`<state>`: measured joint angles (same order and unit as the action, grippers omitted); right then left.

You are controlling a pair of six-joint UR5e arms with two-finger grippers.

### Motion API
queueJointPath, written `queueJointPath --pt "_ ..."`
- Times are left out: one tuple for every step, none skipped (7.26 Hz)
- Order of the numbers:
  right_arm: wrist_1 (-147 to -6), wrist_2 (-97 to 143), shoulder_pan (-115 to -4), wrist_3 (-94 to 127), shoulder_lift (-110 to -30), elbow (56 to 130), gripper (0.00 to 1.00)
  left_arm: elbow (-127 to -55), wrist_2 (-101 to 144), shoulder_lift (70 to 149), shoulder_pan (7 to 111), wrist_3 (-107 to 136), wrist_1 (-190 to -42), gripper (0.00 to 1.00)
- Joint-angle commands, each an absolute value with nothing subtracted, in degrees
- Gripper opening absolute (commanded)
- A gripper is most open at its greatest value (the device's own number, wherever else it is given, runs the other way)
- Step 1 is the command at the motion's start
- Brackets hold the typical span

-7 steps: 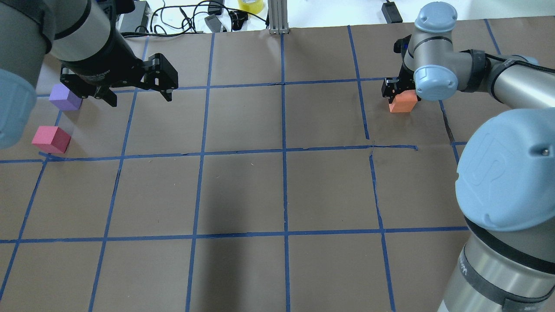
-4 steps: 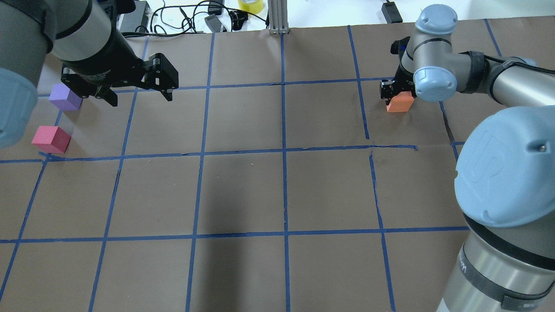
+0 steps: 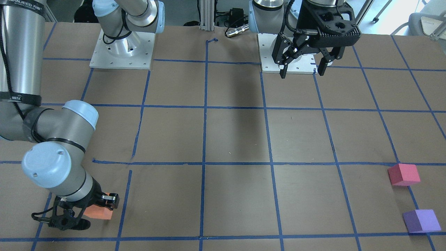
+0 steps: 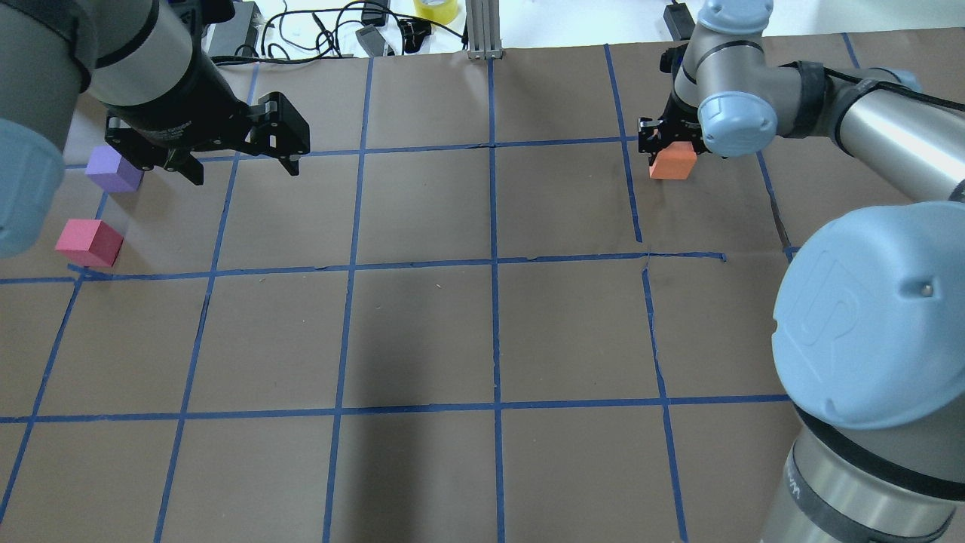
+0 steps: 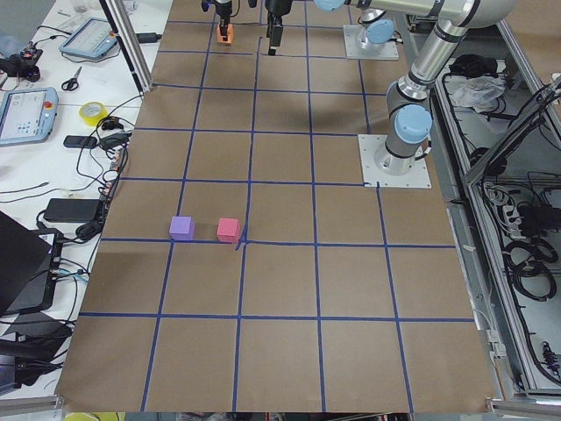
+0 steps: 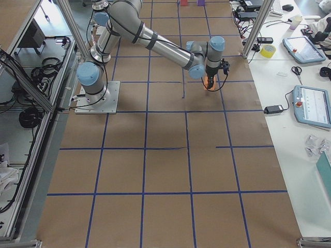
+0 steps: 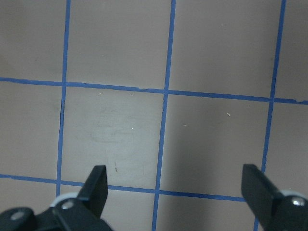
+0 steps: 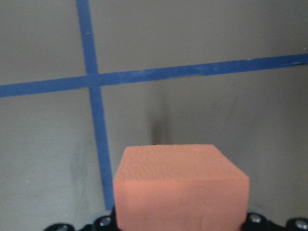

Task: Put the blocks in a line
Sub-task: 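Carry the orange cube toward the table centre with the right gripper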

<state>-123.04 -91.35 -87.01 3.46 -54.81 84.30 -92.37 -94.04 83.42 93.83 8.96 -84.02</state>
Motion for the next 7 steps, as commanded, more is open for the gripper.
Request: queueJointPath --pt "-121.7 -91.1 -94.5 15.3 -54.6 82.7 0.00 -92.4 -94.0 83.4 93.8 9.0 -84.0 1.00" --pt "-121.7 -91.1 -98.0 18.1 -54.1 81.7 0.00 -92.4 -94.0 83.2 93.8 9.0 -84.1 1.00" --pt "-121.9 -91.5 -101.5 21.2 -52.7 80.7 0.00 -92.4 -94.0 83.3 93.6 9.0 -84.0 1.00" --pt "-121.8 -91.4 -104.6 26.4 -51.3 78.5 0.00 -92.4 -94.0 83.2 93.4 9.0 -84.0 1.00" --pt "-121.5 -91.2 -106.9 27.5 -50.0 77.0 0.00 -92.4 -94.0 83.1 93.3 9.0 -84.0 1.00" --pt "-122.2 -91.1 -109.7 27.3 -49.7 76.6 0.00 -92.4 -94.0 83.2 93.3 9.0 -84.0 1.00" --pt "-122.1 -91.1 -110.0 26.3 -49.4 76.7 0.00 -92.4 -94.0 83.2 93.3 9.0 -84.0 1.00"
